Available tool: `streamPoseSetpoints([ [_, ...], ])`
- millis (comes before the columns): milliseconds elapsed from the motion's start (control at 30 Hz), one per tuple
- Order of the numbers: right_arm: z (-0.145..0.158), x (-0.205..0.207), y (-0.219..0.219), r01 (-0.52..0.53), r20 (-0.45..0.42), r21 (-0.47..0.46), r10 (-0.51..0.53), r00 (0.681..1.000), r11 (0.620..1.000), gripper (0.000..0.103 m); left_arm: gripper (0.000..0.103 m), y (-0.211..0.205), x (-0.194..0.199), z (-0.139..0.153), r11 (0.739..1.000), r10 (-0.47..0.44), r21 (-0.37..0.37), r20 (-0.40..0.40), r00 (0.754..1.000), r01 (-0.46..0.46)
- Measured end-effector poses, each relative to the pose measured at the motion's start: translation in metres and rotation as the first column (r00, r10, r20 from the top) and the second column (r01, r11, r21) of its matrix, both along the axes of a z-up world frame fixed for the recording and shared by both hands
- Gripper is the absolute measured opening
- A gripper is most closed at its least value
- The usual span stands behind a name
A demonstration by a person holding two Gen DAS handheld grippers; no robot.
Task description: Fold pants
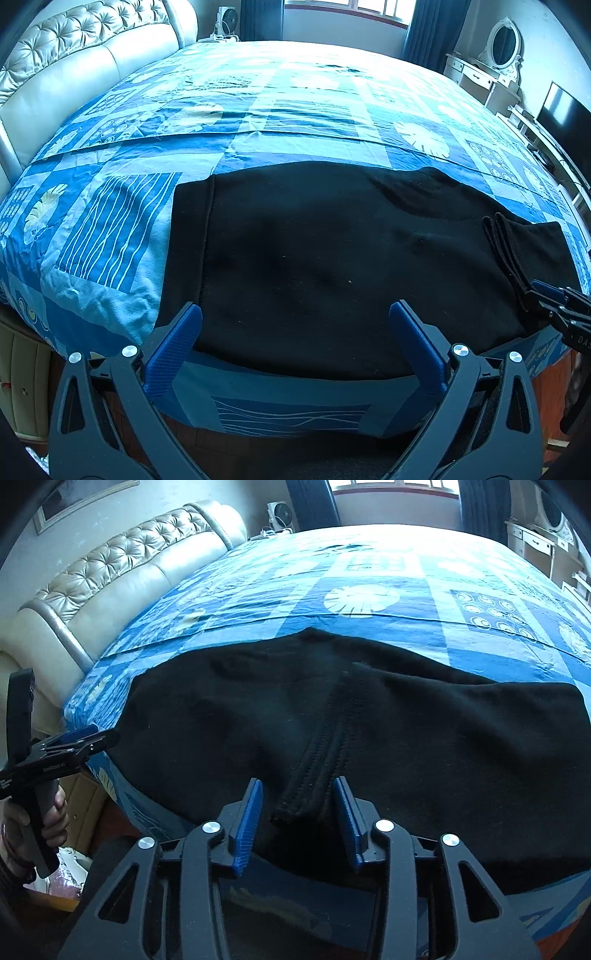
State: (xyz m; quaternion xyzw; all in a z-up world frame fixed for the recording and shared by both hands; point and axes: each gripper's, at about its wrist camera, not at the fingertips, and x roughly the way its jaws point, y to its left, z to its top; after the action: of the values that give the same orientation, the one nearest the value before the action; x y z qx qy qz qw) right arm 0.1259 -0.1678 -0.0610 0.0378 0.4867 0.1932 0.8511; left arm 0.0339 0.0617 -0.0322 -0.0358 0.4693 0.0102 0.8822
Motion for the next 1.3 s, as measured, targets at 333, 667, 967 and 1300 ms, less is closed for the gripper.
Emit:
streamPoseSetpoints([
  [333,-0.026,0.004,0.004,0.0,-0.091,0.05,0.004,0.996,0.999,0.055,0.101,-0.005,-0.001,-0.001,1.0,-0.005,0.005,-0.001,1.0,0.005],
  [667,-0.013,0.003,-0.009,0.018,-0.085,0.168,-0.004,0.996,0.986,0.062,0.101,-0.01,-0.002,0.0,0.999,-0.025,0.026,0.005,1.0,0.025],
  [967,0.052,0.002,-0.104,0.135,0.026,0.324,-0.151,0.988,0.936,0.065,0.101,-0.009,-0.003,0.0,0.999,-0.027,0.026,0.006,1.0,0.026],
  [1300,-0.009,-0.037,-0.29,0.565,-0.188,0.407,-0.539,0.821,0.718,0.066,0.101,-0.007,-0.001,-0.001,1.0,-0.022,0.02,-0.003,1.0,0.022],
])
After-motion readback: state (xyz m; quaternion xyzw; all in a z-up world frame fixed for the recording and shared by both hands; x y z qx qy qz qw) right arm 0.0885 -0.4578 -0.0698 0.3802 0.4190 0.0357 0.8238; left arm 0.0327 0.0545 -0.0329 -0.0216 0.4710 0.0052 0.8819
